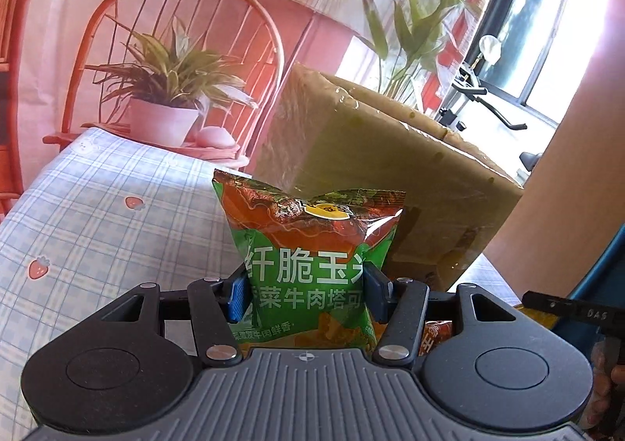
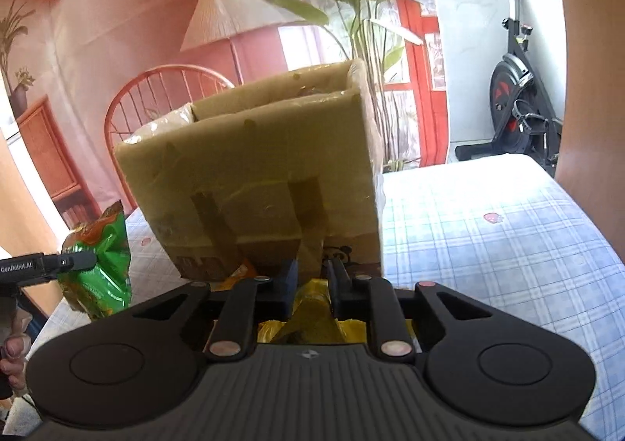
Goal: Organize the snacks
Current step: 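Grasp a green corn-chip bag with the left gripper while the right reaches for a yellow bag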
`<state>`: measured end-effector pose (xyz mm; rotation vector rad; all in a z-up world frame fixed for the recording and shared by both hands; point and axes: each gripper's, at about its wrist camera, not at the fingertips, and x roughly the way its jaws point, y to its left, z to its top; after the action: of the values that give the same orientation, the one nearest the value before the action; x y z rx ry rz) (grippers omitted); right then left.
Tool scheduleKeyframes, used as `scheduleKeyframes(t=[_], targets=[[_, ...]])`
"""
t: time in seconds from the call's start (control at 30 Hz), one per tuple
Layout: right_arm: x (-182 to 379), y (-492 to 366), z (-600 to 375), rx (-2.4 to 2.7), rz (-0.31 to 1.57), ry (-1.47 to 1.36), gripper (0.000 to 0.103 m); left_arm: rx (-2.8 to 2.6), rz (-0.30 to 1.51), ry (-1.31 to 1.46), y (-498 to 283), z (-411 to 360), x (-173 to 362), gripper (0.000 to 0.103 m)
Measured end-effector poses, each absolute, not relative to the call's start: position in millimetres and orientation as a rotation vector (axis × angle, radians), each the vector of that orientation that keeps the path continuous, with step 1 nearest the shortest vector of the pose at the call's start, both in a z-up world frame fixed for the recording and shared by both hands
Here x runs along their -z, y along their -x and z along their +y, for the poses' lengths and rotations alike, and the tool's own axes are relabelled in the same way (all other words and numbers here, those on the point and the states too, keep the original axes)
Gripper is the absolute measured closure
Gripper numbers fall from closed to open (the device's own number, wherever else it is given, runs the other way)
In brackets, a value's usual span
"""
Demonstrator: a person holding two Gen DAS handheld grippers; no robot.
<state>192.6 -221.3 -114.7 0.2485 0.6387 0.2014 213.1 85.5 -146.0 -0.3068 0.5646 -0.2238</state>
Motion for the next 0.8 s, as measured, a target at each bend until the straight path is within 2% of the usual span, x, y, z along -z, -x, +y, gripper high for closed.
scheduleKeyframes(t=[0.1,0.2,0.23,0.27,0.33,0.47,0.53,0.63,0.8], targets=[[121,-191,-219,-0.204,0.664,-0.249,0.084,0.23,0.578,0.312,-213,85,148,0.043],[126,-187,-218,-0.234,0.7,-0.26,0.079,0.23,0.589,0.315,-213,86,151,0.043],[127,-186,-216,-0.235,0.718,-0.252,0.067,0.23,0.591,0.317,-213,87,152,0.043],[129,-185,-215,-0.228,0.735,-0.239,0.05,0.23,0.592,0.32,-213,87,153,0.043],[137,-183,-213,-0.2,0.773,-0.222,0.041,0.232,0.594,0.322,-213,87,154,0.043],[158,-182,-220,-0.159,0.862,-0.285,0.034,0.239,0.599,0.322,-213,86,155,0.043],[169,-181,-223,-0.15,0.908,-0.323,0.034,0.241,0.6,0.322,-213,85,155,0.043],[178,-178,-225,-0.162,0.945,-0.365,0.026,0.24,0.607,0.327,-213,85,157,0.043],[178,-173,-214,-0.234,0.991,-0.303,0.022,0.244,0.614,0.331,-214,84,158,0.043]])
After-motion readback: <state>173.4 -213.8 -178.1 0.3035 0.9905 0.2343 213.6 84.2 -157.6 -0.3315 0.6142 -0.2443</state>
